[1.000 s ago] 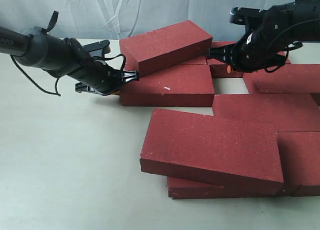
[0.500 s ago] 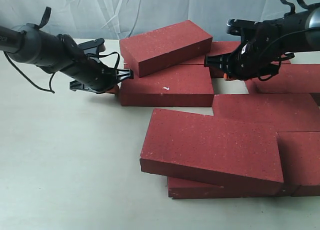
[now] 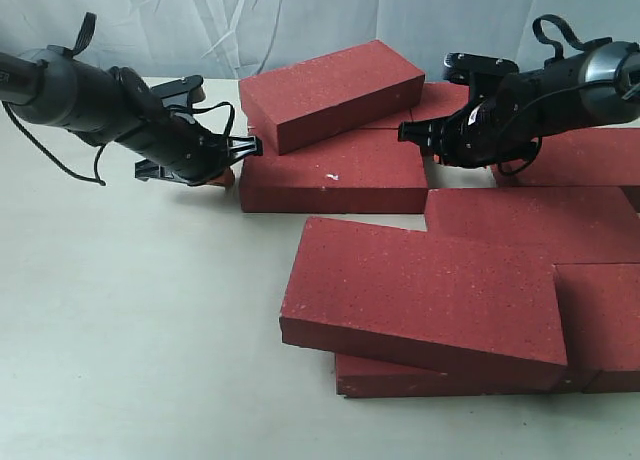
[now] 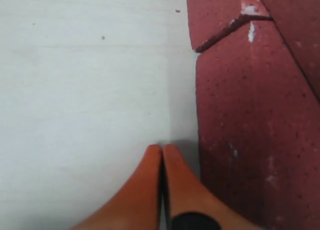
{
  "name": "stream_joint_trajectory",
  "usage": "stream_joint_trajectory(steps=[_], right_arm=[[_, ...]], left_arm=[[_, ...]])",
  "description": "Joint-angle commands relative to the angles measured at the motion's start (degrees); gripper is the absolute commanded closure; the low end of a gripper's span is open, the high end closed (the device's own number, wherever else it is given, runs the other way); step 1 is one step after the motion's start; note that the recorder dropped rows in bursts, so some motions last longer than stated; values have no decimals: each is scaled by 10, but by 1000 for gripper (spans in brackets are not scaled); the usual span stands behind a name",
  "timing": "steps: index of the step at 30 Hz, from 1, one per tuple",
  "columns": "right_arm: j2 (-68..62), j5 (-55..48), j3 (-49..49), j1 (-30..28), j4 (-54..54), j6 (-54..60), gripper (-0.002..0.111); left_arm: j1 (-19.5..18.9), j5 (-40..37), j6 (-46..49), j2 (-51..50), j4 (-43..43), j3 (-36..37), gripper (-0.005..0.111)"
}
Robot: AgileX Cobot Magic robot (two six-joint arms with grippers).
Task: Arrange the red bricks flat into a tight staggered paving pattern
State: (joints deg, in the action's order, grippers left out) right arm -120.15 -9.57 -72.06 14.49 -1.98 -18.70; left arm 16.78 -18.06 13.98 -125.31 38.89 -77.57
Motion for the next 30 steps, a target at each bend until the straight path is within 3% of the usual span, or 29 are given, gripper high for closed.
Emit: stream_joint_trajectory(steps=[1, 20, 30], right_arm=[[1, 15, -3, 10, 0, 2, 109], [5, 0, -3, 22, 9, 3, 109], [26, 6, -3, 22, 0, 3, 109]], left_arm=[[15, 3, -3, -4, 3, -4, 107], [61, 35, -1, -4, 17, -4, 107], [62, 26, -1, -4, 30, -5, 107]])
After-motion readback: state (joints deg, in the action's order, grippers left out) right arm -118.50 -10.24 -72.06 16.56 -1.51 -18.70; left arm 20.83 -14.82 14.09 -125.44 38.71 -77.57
